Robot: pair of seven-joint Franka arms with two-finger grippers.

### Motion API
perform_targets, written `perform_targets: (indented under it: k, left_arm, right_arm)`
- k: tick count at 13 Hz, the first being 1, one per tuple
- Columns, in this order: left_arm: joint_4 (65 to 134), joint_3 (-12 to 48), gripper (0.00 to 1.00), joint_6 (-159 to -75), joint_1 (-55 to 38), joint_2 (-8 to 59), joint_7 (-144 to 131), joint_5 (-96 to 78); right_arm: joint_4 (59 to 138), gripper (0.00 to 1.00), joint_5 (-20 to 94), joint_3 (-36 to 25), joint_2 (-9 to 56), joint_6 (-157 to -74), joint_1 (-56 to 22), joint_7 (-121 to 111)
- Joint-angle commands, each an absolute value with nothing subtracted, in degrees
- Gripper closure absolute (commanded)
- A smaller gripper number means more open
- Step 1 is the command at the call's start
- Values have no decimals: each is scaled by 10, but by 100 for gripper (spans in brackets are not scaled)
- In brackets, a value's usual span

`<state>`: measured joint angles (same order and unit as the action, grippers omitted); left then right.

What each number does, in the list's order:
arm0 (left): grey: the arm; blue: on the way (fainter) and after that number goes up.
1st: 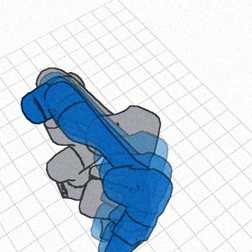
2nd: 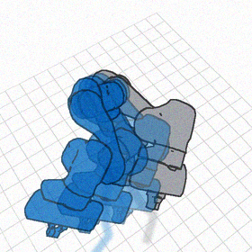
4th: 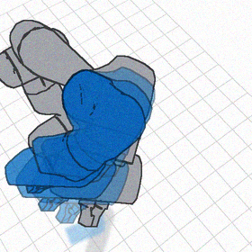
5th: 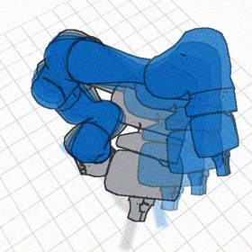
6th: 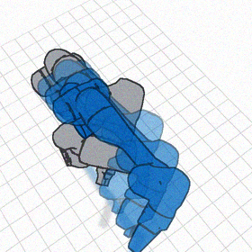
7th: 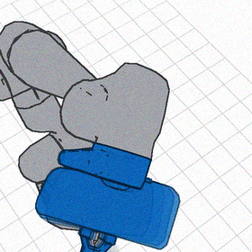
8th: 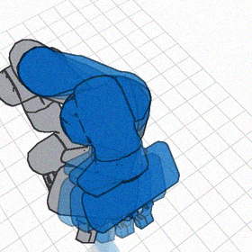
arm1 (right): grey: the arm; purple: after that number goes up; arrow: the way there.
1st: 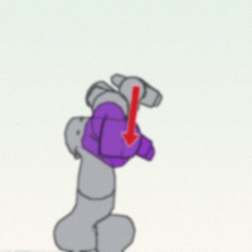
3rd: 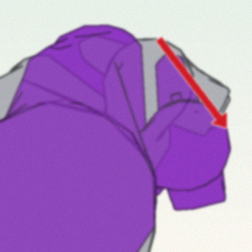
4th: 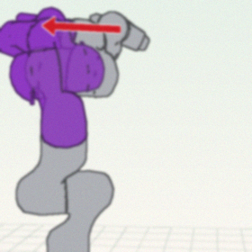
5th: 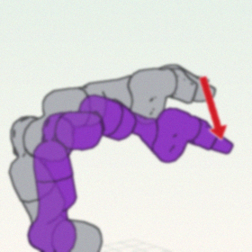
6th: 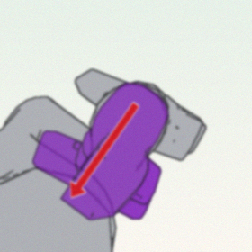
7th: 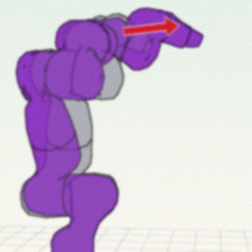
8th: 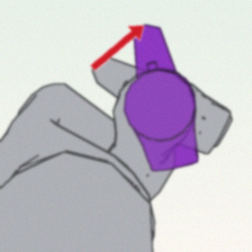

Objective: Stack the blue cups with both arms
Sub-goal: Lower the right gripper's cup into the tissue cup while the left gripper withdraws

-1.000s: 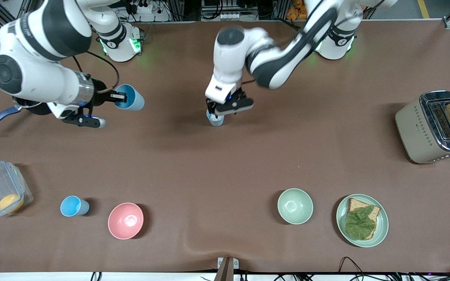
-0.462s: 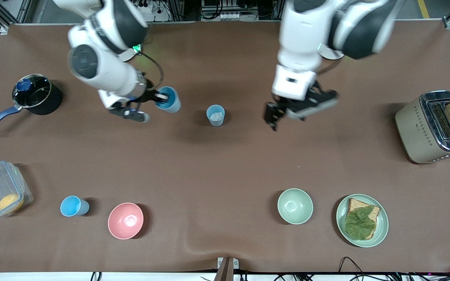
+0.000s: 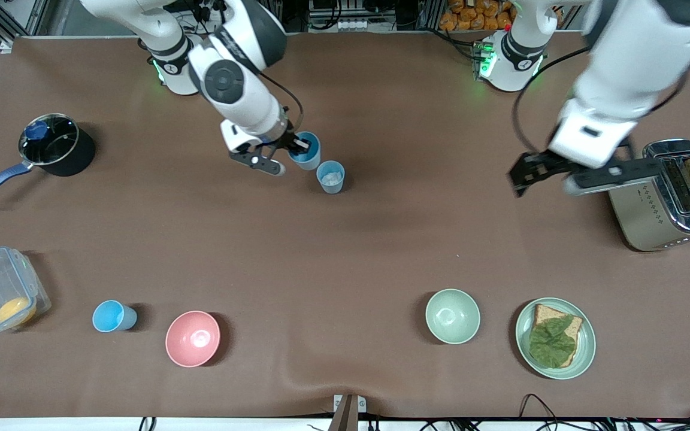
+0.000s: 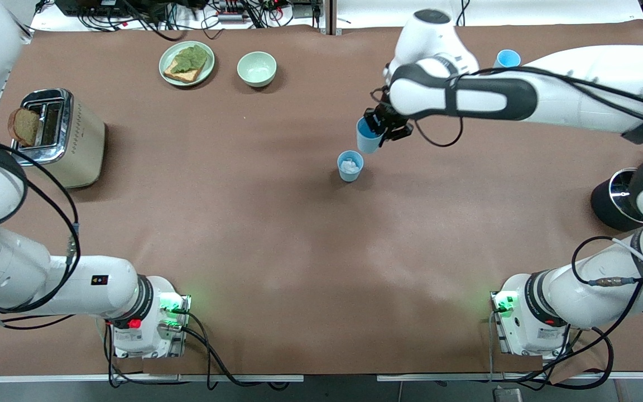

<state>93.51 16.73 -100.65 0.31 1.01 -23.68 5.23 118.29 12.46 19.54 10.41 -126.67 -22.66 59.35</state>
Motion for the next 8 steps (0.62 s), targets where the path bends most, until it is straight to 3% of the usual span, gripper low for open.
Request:
perform_targets:
  k: [1, 3, 8]
  left_arm:
    - [903, 119, 0, -941, 6, -11, -120, 26]
    - [902, 71, 0, -920, 9, -22, -77, -1]
    - [899, 67, 0, -898, 10, -29, -75, 0]
  right_arm:
    - [1173, 100, 101, 193, 155, -1319, -246, 648]
    - [1173, 100, 89, 192, 167, -1328, -258, 664]
    - [1171, 100, 79, 192, 191, -1365, -271, 692]
